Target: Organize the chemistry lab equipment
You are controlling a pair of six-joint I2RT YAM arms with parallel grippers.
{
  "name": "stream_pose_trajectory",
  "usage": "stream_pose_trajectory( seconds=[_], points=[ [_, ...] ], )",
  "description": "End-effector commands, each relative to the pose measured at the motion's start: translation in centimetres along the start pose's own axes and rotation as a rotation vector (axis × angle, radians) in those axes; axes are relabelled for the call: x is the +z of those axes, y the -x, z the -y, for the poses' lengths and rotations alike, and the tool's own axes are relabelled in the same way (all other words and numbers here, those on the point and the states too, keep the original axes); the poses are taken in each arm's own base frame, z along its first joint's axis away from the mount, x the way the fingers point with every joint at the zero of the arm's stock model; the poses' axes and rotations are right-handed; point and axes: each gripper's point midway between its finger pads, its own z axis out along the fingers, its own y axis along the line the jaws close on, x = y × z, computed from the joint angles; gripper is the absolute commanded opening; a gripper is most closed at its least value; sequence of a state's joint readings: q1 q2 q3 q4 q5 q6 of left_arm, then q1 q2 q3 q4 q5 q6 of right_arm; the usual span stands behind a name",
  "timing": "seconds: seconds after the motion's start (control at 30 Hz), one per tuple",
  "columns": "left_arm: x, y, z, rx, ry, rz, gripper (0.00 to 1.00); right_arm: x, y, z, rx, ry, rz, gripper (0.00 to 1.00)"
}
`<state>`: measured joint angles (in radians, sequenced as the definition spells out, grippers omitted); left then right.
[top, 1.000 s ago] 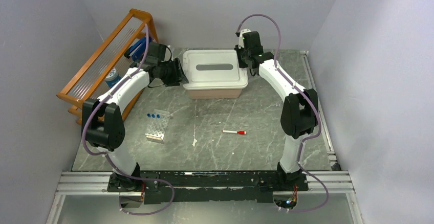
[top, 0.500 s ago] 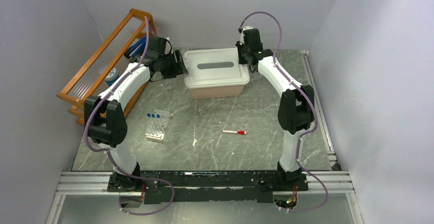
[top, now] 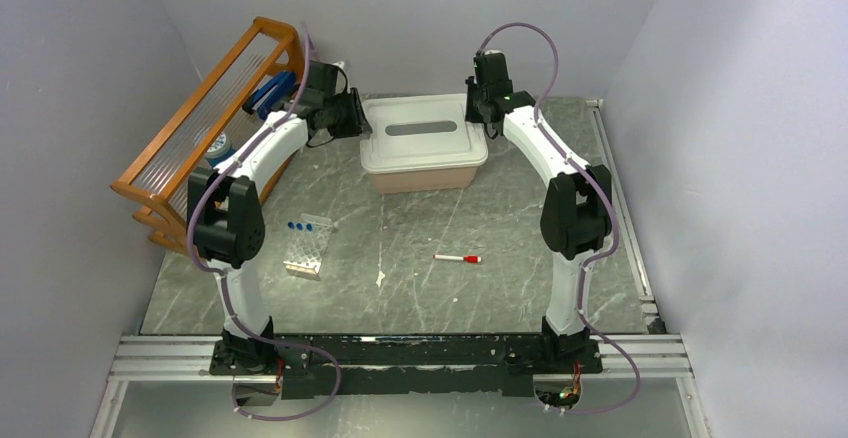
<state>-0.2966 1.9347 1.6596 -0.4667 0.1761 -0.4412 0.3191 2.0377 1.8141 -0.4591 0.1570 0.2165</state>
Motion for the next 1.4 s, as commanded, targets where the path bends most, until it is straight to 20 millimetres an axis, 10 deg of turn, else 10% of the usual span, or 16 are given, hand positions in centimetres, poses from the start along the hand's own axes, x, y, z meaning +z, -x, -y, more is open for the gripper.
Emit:
stream_pose_trajectory(
  seconds=[0.0,0.23,0.43,0.83,1.07,1.37],
  points=[
    [1.4,-2.2,-4.0,0.040,0.144,-0.074,0.34,1.7,-7.8,2.6,0.008,-0.079,-0.264,0.22],
    [-1.8,3.5,-0.3,0.145,0.051,0.066,0.48,-2.0,0.1,0.9,0.022,0.005,-0.062,0.23],
    [-9.5,7.4,2.5,0.283,0.019,0.162,0.61,-8.4,5.1,2.2,-0.037,-0.034,0.046,0.31],
    [-23.0,1.2,1.0,0.231,0.048,0.330,0.88,-22.7,-1.4,4.0,0.157,0.045,0.169,0.59],
    [-31.2,-3.4,-3.0,0.192,0.211,0.400,0.86,-28.6,-4.2,6.9,0.218,-0.034,0.203,0.99],
    [-39.6,-8.3,-7.8,0.032,0.410,0.504,0.85,-33.7,-4.5,9.2,0.225,-0.110,0.238,1.00]
  ],
)
